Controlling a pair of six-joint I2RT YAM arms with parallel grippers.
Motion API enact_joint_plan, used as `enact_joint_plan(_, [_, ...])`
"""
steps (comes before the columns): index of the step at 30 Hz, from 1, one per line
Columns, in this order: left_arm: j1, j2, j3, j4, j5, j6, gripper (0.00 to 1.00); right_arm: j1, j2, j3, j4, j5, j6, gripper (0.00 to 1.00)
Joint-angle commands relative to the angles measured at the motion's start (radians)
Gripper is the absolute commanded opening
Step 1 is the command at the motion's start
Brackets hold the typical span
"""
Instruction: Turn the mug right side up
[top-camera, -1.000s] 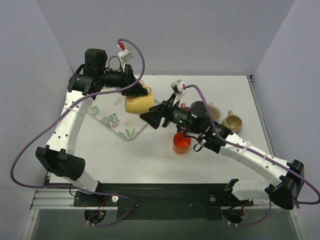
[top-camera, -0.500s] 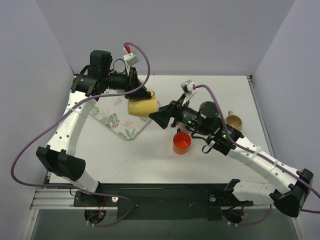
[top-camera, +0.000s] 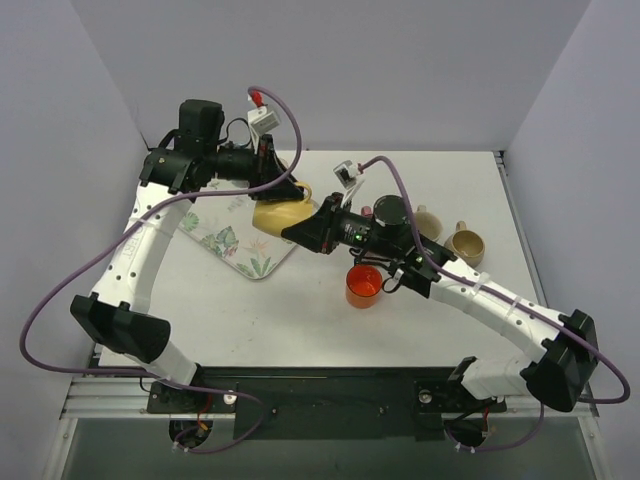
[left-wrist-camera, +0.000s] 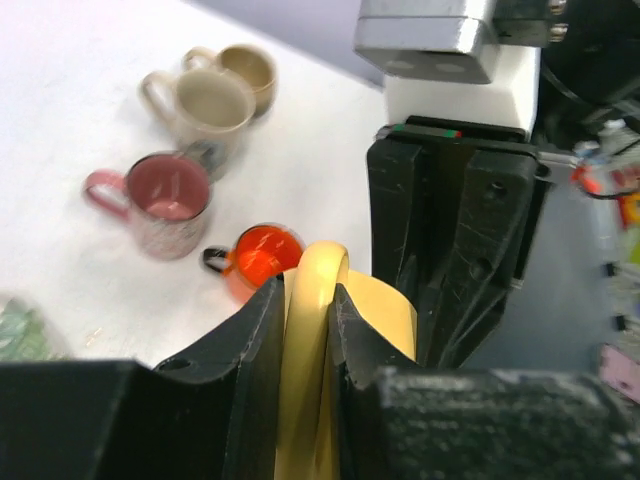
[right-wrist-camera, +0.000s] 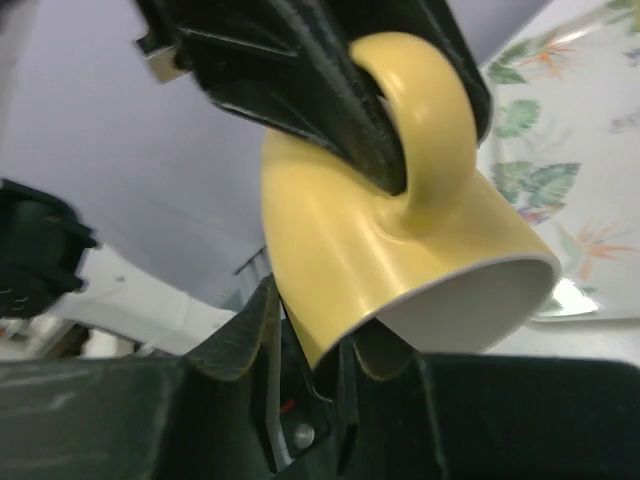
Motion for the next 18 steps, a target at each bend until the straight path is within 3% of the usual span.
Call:
enact_joint_plan(1, [-0.013,-0.041,0.019,0.088,0.106,-0.075,0.0,0.017,-0.042,0.01,0.181,-0.034,0.029,0.0])
enact_joint_plan(3, [-0.002,-0.037,0.003,0.083,0.061,-0.046,0.0,0.019,-0.079,-0.017,0.136,0.05,-0.022,0.0])
enact_joint_plan(4, [0.003,-0.034,-0.005,0.08,-0.003,-0.036,0.06,0.022,-0.108,-0.024,0.041,0.098,-0.054,0.0])
enact_joint_plan(6, [0.007,-0.034,-0.02,0.066,-0.107,0.026,0.61,0.023,-0.138,-0.01,-0.135,0.228,-0.125,0.0])
enact_joint_plan(8, [0.01,-0.035,-0.036,0.068,-0.239,0.062,0.83,0.025,-0.162,0.011,-0.294,0.342,-0.18,0.0])
enact_joint_plan(13, [0.064,-0.041,-0.013,0.065,-0.466,0.126,0.85,0.039,-0.221,0.094,-0.747,0.607,-0.263,0.0])
enact_joint_plan(18, [0.087,-0.046,-0.034,0.075,-0.638,0.247,0.87,0.039,-0.251,0.185,-1.128,0.77,-0.205,0.0])
